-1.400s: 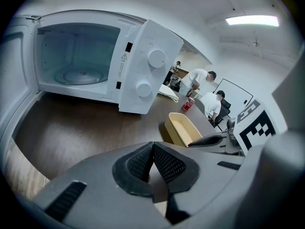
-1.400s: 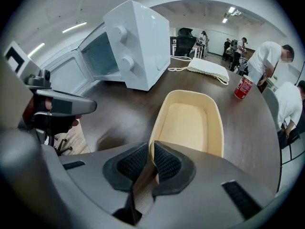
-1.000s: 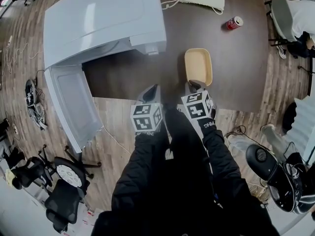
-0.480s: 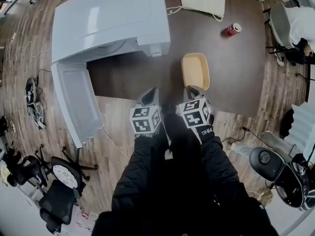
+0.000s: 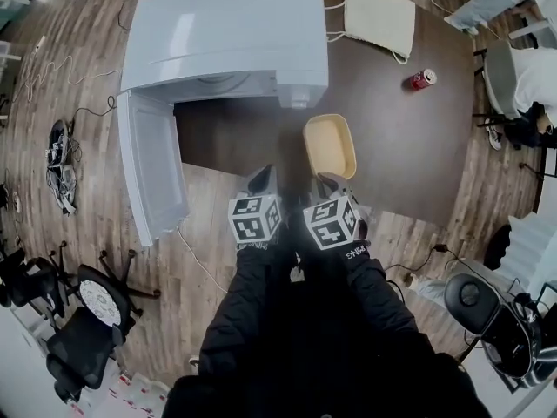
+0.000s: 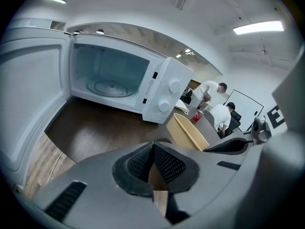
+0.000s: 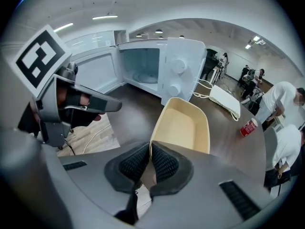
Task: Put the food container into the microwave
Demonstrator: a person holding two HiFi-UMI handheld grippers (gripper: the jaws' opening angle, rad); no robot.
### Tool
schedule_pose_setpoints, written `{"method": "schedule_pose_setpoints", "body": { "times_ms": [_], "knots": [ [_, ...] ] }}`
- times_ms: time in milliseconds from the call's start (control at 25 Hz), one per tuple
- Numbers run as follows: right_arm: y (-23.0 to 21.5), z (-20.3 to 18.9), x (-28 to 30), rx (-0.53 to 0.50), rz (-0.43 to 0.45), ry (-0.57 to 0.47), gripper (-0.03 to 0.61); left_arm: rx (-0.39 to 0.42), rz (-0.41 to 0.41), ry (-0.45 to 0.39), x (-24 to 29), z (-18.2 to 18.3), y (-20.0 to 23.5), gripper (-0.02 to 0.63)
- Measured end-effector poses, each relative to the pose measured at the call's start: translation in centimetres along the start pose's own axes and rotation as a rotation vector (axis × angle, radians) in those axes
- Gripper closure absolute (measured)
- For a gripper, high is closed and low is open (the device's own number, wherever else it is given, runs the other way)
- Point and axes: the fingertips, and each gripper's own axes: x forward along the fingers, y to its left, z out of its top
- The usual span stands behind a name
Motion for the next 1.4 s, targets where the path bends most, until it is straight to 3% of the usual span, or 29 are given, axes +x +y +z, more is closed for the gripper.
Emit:
{"method": "schedule_pose_setpoints", "body": {
  "times_ms": [680, 1120, 1400],
  "knots": [
    [9.5, 6.4, 1.3, -0.255, 0.144, -0.046, 0.543, -0.163, 0.134, -0.076, -4.6, 0.1, 8.8, 0.58],
    [11.8, 12.5, 4.3, -0.397, 0.185, -0.081, 0.543, -0.187, 0.15, -0.099, -4.0, 2.8, 13.0, 0.58],
    [11.9, 16.5, 6.7, -0.421, 0.184, -0.092, 0.543, -0.185, 0.152, -0.1, -3.0, 5.1, 15.4, 0.581]
  ]
}}
